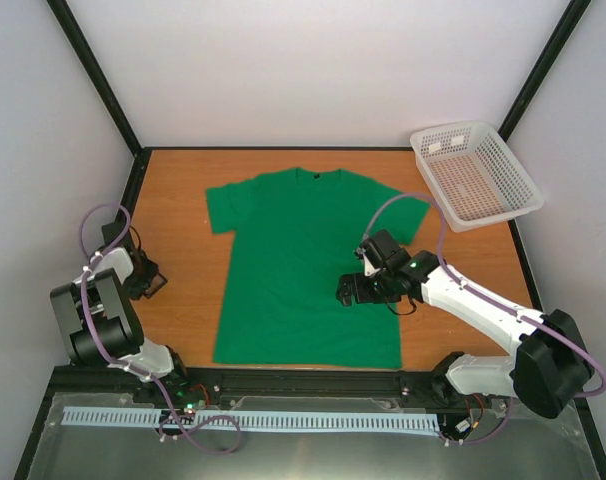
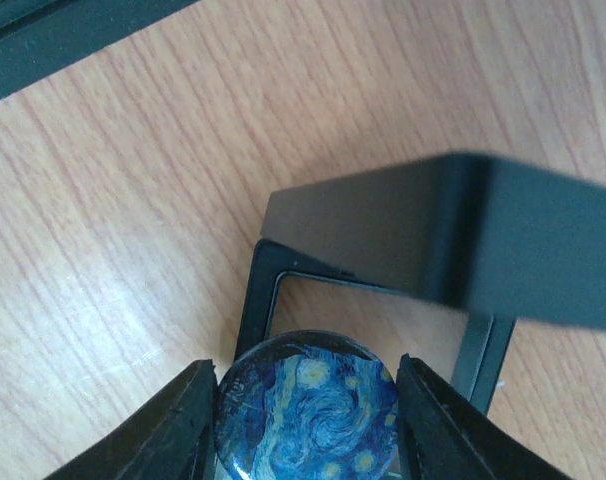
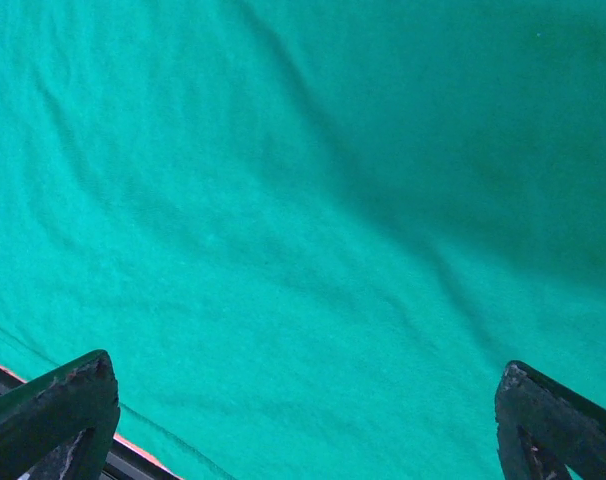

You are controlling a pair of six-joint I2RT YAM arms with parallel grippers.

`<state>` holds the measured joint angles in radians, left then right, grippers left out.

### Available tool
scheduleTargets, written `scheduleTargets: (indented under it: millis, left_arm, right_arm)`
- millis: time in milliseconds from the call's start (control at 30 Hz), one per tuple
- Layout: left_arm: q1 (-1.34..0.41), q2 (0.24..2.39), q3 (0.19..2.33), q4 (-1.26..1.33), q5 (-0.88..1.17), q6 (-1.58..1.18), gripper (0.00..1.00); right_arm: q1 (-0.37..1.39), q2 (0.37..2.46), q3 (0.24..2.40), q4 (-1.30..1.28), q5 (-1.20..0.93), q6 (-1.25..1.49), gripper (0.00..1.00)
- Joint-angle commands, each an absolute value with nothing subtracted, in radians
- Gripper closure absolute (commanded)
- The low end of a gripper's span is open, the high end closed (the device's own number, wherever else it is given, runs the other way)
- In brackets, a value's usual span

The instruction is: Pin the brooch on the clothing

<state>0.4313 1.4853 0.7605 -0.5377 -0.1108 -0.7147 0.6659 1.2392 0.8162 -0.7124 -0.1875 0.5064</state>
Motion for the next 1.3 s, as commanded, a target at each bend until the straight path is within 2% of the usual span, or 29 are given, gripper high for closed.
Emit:
scheduleTargets:
  millis: [0, 367, 567, 733, 1033, 1133, 1267]
  left_arm:
    - [0.415, 1.448, 0.795, -0.578, -0.121, -0.724, 0.63]
    - [0.265, 1.248, 0.806, -0.686, -0.048, -0.736, 0.64]
    - [0.113, 1.063, 0.757, -0.637, 0.188, -0.676, 0.65]
    - [-0.008, 0.963, 0.706, -0.448, 0.542, -0.668, 0.64]
    - [-0.179, 1.129, 0.676, -0.011, 0.966, -0.716, 0.68]
    - [-0.223, 1.2, 0.711, 0.005, 1.077, -0.683, 0.67]
    - [-0.246, 1.273, 0.762, -0.055, 1.223, -0.589, 0.67]
  right_arm:
    - [0.658, 1.212, 0.837, -0.727, -0.172, 0.523, 0.0]
    - [0.658, 1.177, 0.815, -0.693, -0.122, 0.522, 0.0]
    - [0.612, 1.182, 0.836, -0.629, -0.154, 0.456, 0.0]
    - [0.529, 1.175, 0.831, -0.555, -0.196, 0.415, 0.0]
    - [0.477, 1.11, 0.722, -0.242, -0.462, 0.424, 0.0]
    - [0.479, 1.027, 0.666, -0.097, -0.56, 0.334, 0.0]
    - [0.48, 0.937, 0.662, -0.033, -0.547, 0.131, 0.0]
